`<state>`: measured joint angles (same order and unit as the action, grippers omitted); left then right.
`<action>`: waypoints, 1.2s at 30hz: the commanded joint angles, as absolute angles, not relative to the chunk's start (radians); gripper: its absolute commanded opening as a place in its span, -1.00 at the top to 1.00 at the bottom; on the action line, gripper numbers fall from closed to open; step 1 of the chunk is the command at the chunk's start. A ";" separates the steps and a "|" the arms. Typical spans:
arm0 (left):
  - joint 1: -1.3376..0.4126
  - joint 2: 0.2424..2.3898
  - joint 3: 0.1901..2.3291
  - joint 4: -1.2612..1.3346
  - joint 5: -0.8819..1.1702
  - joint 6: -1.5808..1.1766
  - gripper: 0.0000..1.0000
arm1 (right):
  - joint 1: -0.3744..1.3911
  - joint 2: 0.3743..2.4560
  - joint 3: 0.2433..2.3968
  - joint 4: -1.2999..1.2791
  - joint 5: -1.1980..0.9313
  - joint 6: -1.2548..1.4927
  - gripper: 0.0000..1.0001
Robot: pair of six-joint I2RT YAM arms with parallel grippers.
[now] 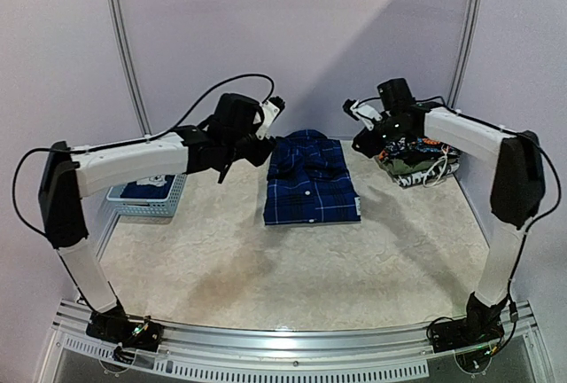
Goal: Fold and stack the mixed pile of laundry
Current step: Fold the rectangle-folded shirt at the center of the board, then smooth out the 2/3-rectangle-folded shirt at the center of the board.
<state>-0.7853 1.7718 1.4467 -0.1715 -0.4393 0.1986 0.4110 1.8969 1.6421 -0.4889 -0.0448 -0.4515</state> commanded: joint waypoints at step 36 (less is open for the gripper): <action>-0.728 2.300 1.868 -0.579 0.070 0.334 0.25 | 0.406 2.315 1.840 -0.918 -0.397 -0.358 0.50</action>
<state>-0.7383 2.3379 1.8534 -0.5438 0.0887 0.3511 0.4183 2.3123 1.8240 -0.8536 -0.4206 -0.3759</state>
